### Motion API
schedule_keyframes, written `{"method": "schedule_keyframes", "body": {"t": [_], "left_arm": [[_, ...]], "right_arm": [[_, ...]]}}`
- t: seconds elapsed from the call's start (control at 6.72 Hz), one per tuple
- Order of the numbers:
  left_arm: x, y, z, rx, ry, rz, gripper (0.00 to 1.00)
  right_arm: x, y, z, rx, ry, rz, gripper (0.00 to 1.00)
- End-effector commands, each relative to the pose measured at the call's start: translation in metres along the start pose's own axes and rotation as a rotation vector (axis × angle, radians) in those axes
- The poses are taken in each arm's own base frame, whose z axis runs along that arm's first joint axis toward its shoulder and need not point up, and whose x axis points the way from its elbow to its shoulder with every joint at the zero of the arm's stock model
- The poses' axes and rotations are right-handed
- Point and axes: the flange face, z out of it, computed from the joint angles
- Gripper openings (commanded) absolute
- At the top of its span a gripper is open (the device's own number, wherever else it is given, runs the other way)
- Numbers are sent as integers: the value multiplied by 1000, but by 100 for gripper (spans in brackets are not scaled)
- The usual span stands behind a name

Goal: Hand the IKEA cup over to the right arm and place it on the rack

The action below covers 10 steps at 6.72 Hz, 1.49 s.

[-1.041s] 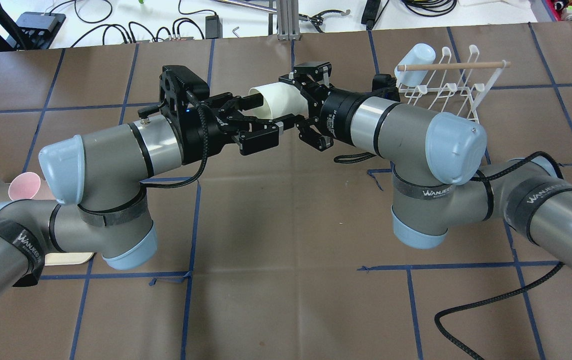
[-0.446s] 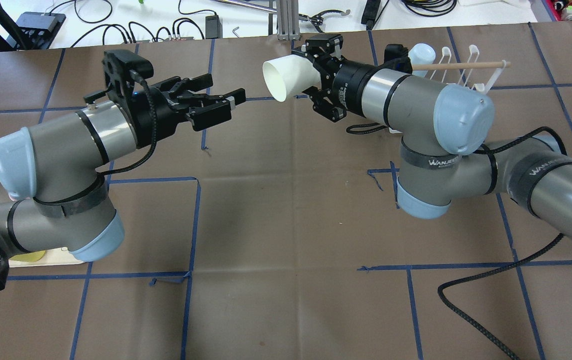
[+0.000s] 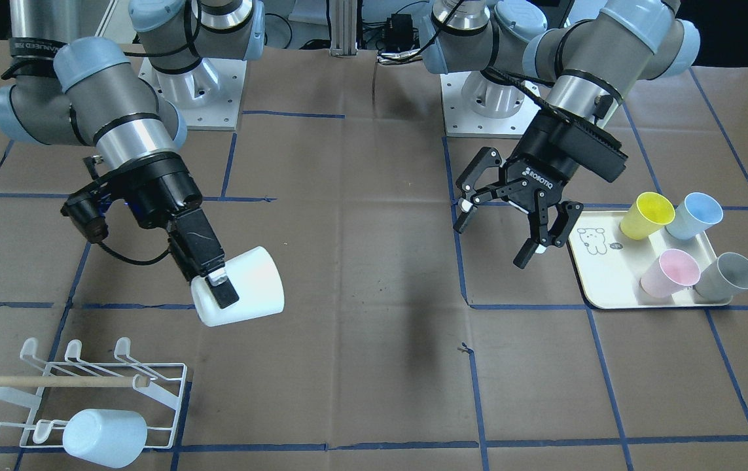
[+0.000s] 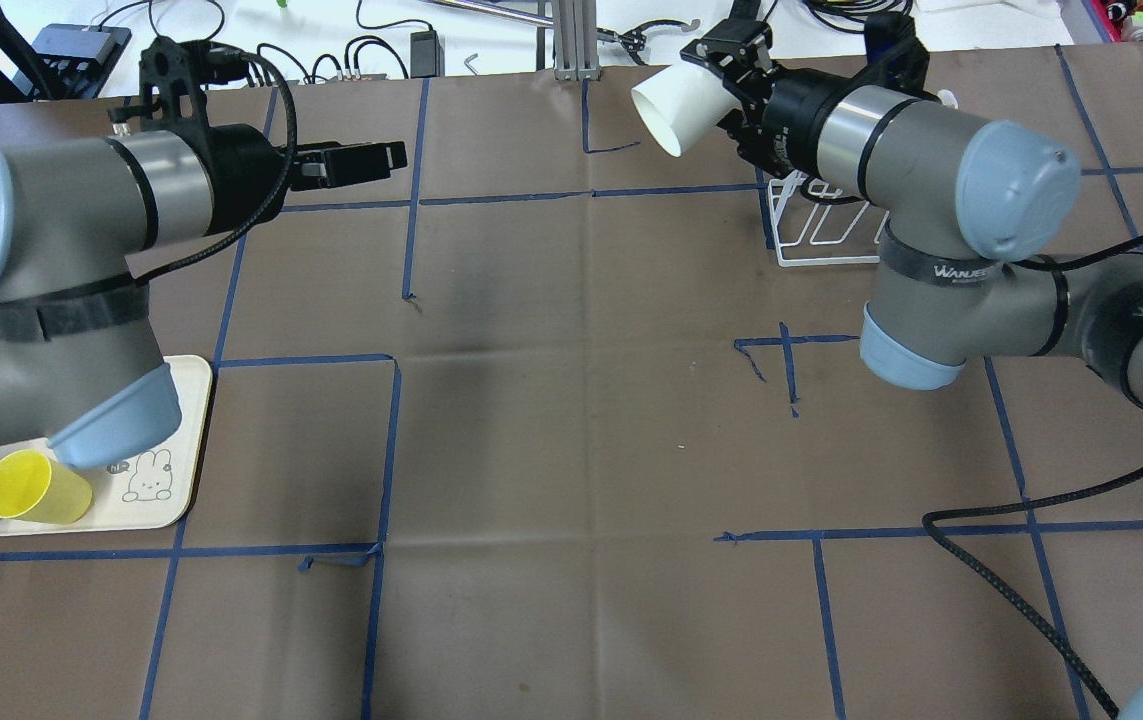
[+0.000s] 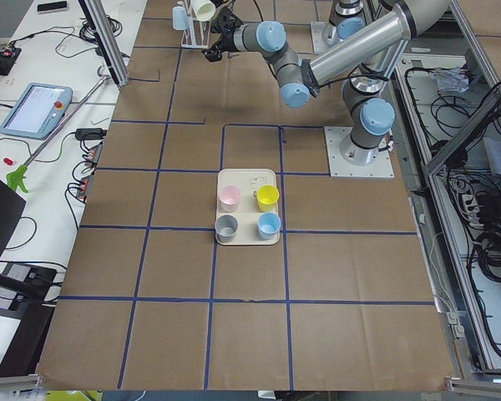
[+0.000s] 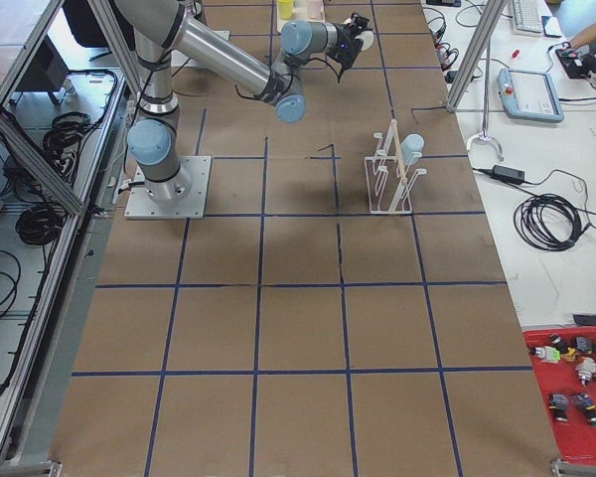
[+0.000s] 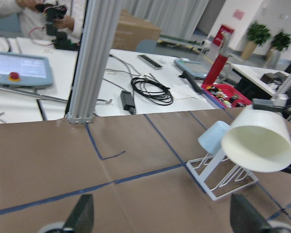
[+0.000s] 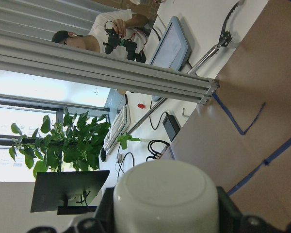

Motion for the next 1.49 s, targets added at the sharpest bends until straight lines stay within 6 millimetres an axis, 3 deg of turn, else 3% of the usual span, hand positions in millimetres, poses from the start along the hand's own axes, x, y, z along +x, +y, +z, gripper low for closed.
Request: {"method": "schedule_keyframes", "body": {"t": [0.0, 0.15, 0.45, 0.74, 1.04, 1.34], "left_arm": [[-19, -16, -11, -366, -260, -123, 99], [-16, -19, -21, -540, -375, -134, 99], [21, -20, -44, -730, -446, -221, 99], [26, -15, -45, -730, -476, -205, 99], [27, -17, -45, -721, -470, -206, 99], [27, -19, -45, -703, -467, -205, 99]], "right_arm": [[25, -50, -13, 142, 104, -292, 9], [35, -73, -22, 195, 161, -432, 9], [41, -113, -21, 232, 200, -690, 9], [68, -163, -19, 308, 256, -919, 9], [89, -194, -21, 343, 300, -1007, 9], [113, -217, 4, 371, 301, -1062, 9]]}}
